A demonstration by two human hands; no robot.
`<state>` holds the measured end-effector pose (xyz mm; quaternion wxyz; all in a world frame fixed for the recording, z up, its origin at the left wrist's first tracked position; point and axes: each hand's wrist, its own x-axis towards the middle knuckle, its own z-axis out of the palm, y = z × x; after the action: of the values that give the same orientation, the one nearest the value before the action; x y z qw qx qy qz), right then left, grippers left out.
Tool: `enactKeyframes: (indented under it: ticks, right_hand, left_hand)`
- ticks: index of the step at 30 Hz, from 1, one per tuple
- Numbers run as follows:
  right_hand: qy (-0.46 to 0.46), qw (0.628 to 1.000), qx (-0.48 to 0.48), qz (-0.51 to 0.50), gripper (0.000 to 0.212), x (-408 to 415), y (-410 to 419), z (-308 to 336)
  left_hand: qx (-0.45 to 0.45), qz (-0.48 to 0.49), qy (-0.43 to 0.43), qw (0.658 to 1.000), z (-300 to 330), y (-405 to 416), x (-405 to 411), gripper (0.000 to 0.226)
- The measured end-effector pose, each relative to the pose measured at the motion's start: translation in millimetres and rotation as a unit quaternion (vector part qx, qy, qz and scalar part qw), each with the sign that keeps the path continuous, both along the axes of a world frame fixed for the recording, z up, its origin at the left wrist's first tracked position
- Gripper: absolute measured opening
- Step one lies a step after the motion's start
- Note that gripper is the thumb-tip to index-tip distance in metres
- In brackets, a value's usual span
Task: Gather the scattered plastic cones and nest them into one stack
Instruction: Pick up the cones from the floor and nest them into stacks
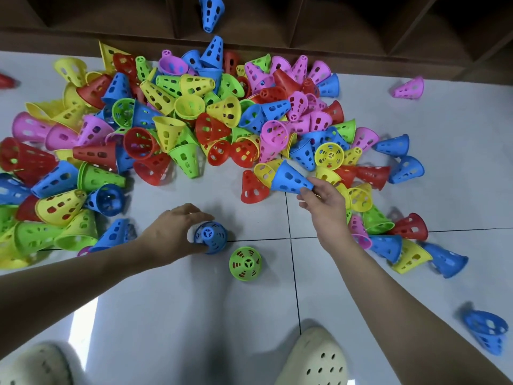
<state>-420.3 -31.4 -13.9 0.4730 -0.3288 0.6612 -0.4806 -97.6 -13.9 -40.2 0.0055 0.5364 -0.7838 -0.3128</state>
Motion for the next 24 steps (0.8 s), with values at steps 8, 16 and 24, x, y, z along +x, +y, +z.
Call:
enactKeyframes:
  ticks: [8, 16, 24]
  right_hand:
    - [0.034, 0.990, -0.053, 0.128, 0.024, 28, 44, 50]
    - [0.162, 0.960, -0.091, 0.208, 0.029, 51, 91, 56]
    - [0.273, 0.914, -0.139, 0.268, 0.035, 52, 117, 44]
  left_hand:
    - [0.014, 0.036, -0.044, 0.998, 16, -5, 26, 0.077]
    - [-0.008, 0.071, -0.218, 0.973, 28, 6, 72, 0.071]
    - [-0.028, 0.128, -0.272, 0.953, 19, 31, 104, 0.061]
